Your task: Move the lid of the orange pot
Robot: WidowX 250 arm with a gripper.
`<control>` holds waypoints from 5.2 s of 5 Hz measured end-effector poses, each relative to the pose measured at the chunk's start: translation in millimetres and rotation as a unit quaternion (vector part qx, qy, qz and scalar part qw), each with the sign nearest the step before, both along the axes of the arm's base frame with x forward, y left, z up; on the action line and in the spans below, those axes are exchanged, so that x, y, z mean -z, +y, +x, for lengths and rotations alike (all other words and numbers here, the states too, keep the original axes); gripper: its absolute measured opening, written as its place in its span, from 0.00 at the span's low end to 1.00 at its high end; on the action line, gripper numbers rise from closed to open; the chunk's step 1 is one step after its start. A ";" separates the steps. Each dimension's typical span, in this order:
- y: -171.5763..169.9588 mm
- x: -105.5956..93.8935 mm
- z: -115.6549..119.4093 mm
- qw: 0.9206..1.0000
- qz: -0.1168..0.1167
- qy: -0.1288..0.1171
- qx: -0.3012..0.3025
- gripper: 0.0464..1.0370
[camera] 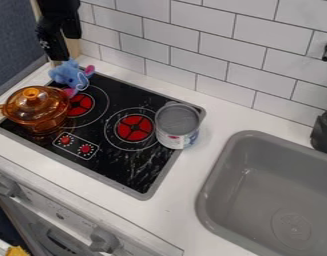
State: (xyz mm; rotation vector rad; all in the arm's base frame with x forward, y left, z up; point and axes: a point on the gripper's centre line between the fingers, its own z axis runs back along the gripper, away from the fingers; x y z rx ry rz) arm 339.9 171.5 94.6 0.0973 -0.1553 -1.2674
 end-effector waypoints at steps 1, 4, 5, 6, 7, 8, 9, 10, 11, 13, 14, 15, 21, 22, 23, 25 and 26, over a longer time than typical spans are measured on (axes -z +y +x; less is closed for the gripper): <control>-0.9 13.8 -2.1 1.000 -0.009 0.017 -0.001 0.96; -5.3 14.9 -34.3 0.996 0.057 0.068 -0.012 0.96; -1.4 19.7 -50.7 0.996 0.039 0.072 -0.032 0.96; 13.9 24.3 -61.0 0.995 0.046 0.071 -0.053 0.96; 22.6 30.8 -67.1 0.994 0.051 0.073 -0.065 0.96; 27.3 41.5 -70.3 0.991 0.066 0.084 -0.076 0.96; 26.5 51.2 -74.5 0.990 0.063 0.097 -0.077 0.96; 27.2 53.6 -72.7 0.990 0.061 0.101 -0.076 0.91; 27.7 54.0 -72.2 0.990 0.062 0.098 -0.077 0.62; 30.0 53.8 -73.2 0.991 0.048 0.090 -0.090 0.34; 25.9 52.3 -74.0 0.991 0.032 0.093 -0.087 0.34; 21.3 37.7 -77.2 0.991 0.028 0.093 -0.093 0.34; -88.5 38.2 18.9 0.993 -0.008 0.091 0.070 0.34; -93.4 58.7 29.5 0.990 -0.004 0.114 0.083 0.34; -94.5 70.7 31.2 0.989 -0.004 0.124 0.085 0.34; -98.9 78.2 29.5 0.989 -0.014 0.116 0.086 0.72; -99.8 78.2 29.4 0.990 -0.016 0.114 0.085 0.96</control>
